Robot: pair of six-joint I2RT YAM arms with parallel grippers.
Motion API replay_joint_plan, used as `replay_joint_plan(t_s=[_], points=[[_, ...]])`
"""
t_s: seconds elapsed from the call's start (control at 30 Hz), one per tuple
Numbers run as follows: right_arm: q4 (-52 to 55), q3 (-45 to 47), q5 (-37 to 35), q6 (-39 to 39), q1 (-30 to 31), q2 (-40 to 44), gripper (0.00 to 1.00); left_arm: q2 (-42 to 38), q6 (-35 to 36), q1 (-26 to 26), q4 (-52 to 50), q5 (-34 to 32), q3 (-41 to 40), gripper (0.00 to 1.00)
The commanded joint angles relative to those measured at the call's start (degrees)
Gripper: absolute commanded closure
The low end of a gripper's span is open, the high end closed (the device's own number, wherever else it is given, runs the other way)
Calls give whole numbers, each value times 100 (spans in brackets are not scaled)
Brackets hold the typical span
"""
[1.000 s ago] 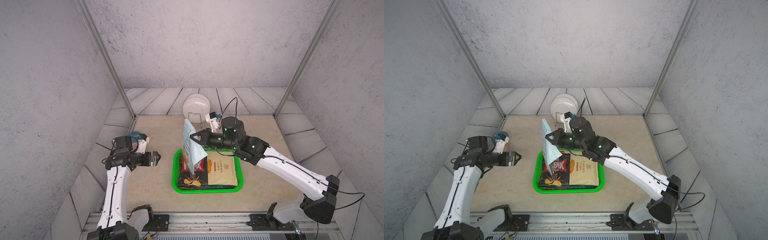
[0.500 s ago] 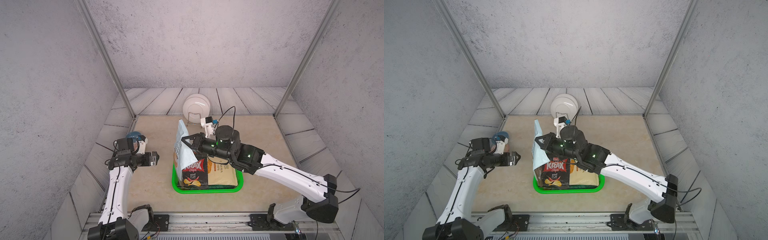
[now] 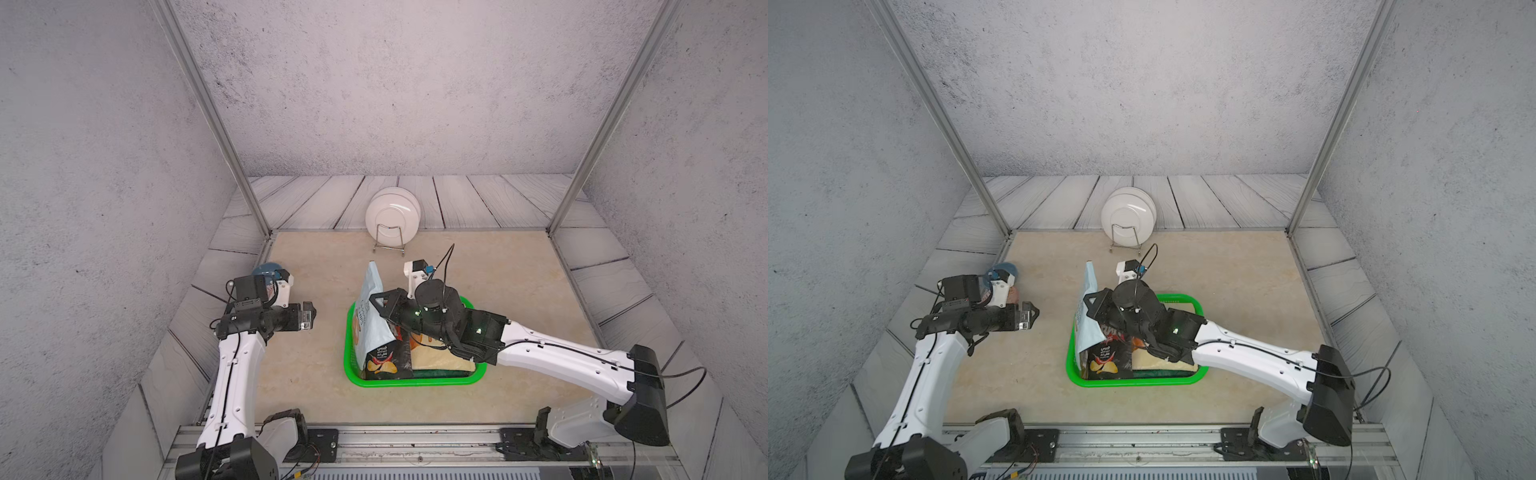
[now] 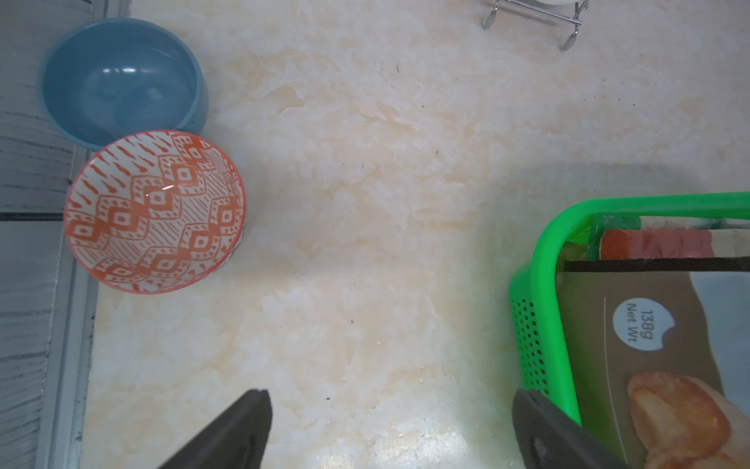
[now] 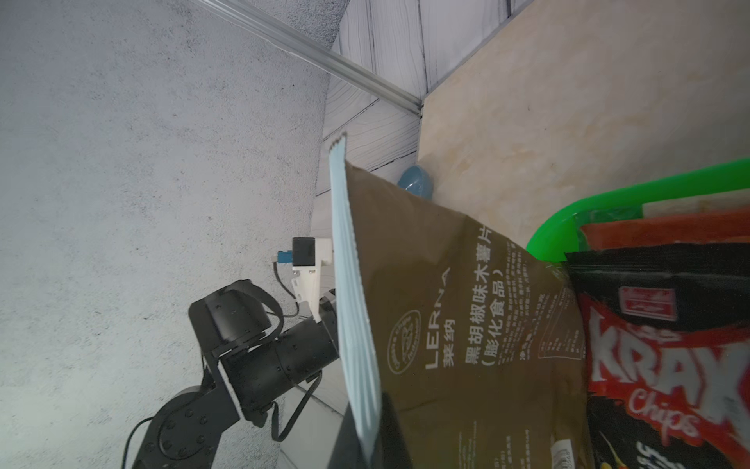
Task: Put the potato chips into the basket
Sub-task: Place the potato chip in the basket.
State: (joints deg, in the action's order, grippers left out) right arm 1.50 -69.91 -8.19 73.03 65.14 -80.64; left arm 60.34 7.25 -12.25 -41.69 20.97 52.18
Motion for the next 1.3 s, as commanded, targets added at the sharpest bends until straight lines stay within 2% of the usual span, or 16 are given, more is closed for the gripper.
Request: replay_joint_plan(t_s=[0.0,0.33,0.47,0.6,0.83,0.9,0.97,1.07,1.13,1.27], points=[[-180,172,-391,-153,23,734,100,27,-4,-41,-6,12,-35,1],[858,1065,-1317,-643,14,1833,100,31,1,-48,-32,31,-31,1],[1180,1740,-1627,-642,-6,2317,100,30,-1,-41,-32,47,-25,1],[1623,2184,-1771,-571,-64,2635,91,32,3,-41,-52,91,-11,1],[2504,2446,-1777,-796,-497,2667,84,1,66,-42,-111,287,-10,0],[2591,2527,-1581,-875,-722,2575,77,-17,82,-45,-131,349,-6,0],[2620,2601,-1424,-1048,-901,2441,62,-37,125,-41,-153,430,-9,0],[3042,2597,-1696,-1049,-1066,2303,52,-44,175,-46,-197,614,1,1],[3351,2533,-1856,-1126,-1178,2278,42,-50,201,-41,-247,773,25,2],[3833,2419,-2084,-1351,-1406,2435,39,-110,325,-31,-368,1190,61,6]])
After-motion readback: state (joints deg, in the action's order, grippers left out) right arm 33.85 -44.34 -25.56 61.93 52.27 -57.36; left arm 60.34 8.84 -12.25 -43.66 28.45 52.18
